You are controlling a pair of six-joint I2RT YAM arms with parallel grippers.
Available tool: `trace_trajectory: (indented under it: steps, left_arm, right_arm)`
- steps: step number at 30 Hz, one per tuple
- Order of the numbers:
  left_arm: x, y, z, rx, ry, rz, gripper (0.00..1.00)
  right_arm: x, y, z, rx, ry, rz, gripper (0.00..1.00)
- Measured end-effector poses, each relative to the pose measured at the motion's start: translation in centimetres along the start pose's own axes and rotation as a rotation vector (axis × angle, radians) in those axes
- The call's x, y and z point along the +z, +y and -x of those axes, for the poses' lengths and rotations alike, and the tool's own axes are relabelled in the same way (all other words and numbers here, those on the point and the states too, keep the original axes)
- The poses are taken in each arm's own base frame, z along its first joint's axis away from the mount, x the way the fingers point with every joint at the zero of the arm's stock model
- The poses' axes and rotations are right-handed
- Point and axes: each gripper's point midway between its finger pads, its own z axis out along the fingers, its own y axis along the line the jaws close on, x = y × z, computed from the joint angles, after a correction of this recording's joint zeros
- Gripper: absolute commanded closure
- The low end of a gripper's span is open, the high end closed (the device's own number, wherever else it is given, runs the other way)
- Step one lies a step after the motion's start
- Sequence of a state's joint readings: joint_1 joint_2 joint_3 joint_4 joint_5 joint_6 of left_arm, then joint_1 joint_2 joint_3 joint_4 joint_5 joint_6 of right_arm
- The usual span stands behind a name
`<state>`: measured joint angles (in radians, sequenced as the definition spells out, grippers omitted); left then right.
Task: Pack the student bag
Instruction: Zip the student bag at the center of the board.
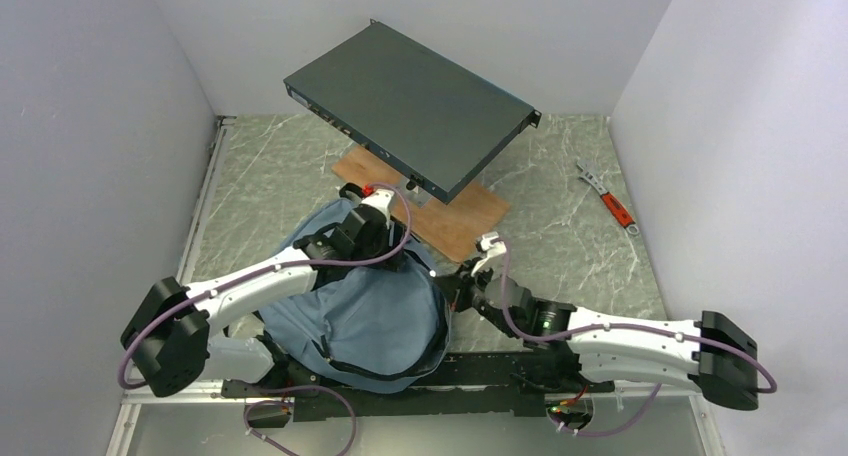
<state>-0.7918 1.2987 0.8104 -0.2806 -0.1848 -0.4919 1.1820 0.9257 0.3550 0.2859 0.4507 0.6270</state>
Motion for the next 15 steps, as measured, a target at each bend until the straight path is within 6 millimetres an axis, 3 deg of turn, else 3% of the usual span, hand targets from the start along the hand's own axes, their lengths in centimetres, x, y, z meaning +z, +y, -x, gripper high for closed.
trace_trajectory:
  steps: [3, 9, 13, 15]
  left_arm:
    - [-0.2, -0.2, 0.3, -0.007, -0.042, -0.029, 0.22]
    - [-2.1, -1.4, 1.2, 0.046, -0.146, -0.154, 0.15]
    - [-3.7, -4.5, 2.8, 0.173, -0.250, -0.250, 0.10]
    - [-4.2, -6.3, 2.6, 0.243, -0.278, -0.292, 0.15]
  right_arm:
    - [-1.5, -0.2, -0.8, 0.059, 0.027, 0.011, 1.00]
    - [-2.2, -0.4, -1.3, 0.086, 0.052, 0.028, 1.00]
    - [-2.3, -0.6, -0.8, 0.093, 0.053, 0.042, 1.00]
    - [-2.3, -0.6, -0.9, 0.075, 0.060, 0.051, 1.00]
